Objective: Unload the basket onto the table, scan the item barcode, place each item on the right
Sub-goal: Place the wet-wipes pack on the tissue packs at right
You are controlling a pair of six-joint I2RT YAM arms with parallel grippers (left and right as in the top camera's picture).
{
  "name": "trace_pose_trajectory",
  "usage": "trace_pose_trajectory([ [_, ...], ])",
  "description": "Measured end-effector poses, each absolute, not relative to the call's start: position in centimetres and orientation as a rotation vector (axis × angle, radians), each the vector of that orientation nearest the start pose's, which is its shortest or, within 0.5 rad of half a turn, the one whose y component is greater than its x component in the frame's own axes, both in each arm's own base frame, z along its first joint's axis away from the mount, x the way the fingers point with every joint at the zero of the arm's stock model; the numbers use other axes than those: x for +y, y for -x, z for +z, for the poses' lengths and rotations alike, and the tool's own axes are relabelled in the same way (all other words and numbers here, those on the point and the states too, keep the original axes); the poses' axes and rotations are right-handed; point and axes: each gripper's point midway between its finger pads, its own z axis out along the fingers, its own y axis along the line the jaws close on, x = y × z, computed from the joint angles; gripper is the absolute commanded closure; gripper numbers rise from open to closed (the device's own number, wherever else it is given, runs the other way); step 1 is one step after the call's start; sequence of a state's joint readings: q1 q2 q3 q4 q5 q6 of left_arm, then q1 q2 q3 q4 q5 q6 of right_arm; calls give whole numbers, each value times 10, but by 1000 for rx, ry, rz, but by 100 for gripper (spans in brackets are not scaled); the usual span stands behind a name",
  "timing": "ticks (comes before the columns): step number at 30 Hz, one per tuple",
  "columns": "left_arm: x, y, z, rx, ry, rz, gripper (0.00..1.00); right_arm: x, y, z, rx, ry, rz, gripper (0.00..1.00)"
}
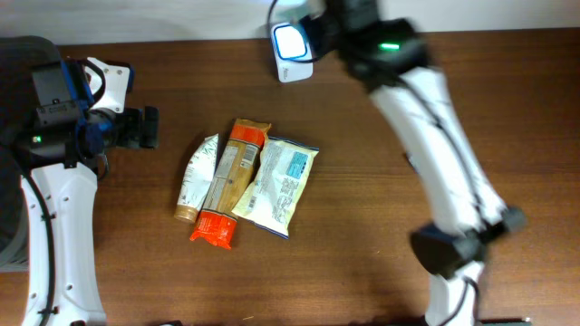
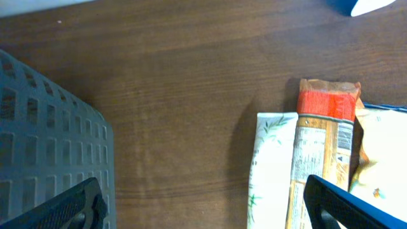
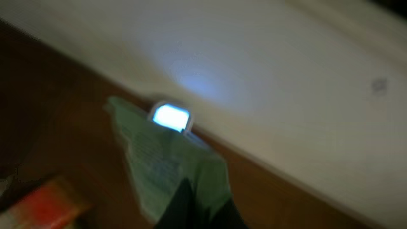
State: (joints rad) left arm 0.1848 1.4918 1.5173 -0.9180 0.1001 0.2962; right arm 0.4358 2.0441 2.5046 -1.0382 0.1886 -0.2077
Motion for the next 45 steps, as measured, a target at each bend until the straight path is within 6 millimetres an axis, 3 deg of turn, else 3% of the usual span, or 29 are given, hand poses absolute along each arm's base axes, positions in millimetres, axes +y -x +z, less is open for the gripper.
trace_pose_trajectory([
  [3,56,-393,252,2451,-180,88,1,138,-436,407,2194,402,51,96],
  [4,56,-393,252,2452,-180,87,1,112,-422,407,2254,299,64,96],
  [6,56,-393,252,2451,-180,87,1,68,-405,381,2417,136,73,96],
  [8,56,-393,252,2451,-180,88,1,19,-393,338,2631,-75,95,96],
  [11,56,-393,252,2451,-180,87,1,-28,-400,273,2820,-295,148,96],
  [13,56,-393,252,2453,-180,87,1,-47,-402,209,2943,-406,217,96],
  [16,56,-393,252,2452,-180,87,1,-79,-389,133,3029,-572,253,96],
  [19,56,-393,252,2451,-180,87,1,-97,-380,82,3035,-623,256,96],
  [21,56,-393,252,2451,-180,87,1,-97,-381,68,3029,-597,253,96],
  [22,56,-393,252,2452,-180,87,1,-99,-381,68,3027,-596,241,96],
  [27,56,-393,252,2451,-180,87,1,-142,-368,66,3015,-769,-175,96],
  [32,56,-393,252,2451,-180,87,1,-162,-367,69,2958,-857,-328,95],
  [33,56,-393,252,2451,-180,87,1,-165,-367,69,2949,-874,-334,84],
  [34,56,-393,252,2451,-180,87,1,-169,-366,70,2937,-902,-340,64],
  [35,56,-393,252,2451,-180,87,1,-174,-364,70,2920,-937,-348,38],
  [36,56,-393,252,2451,-180,87,1,-178,-363,70,2915,-955,-351,33],
  [38,56,-393,252,2451,-180,87,1,-185,-357,70,2907,-1001,-359,30],
  [41,56,-393,252,2451,-180,87,1,-180,-354,79,2934,-1019,-328,30],
  [42,56,-393,252,2452,-180,87,1,-178,-358,89,2930,-1015,-296,30],
  [45,56,-393,252,2451,-180,87,1,-159,-386,145,2873,-917,-64,31],
])
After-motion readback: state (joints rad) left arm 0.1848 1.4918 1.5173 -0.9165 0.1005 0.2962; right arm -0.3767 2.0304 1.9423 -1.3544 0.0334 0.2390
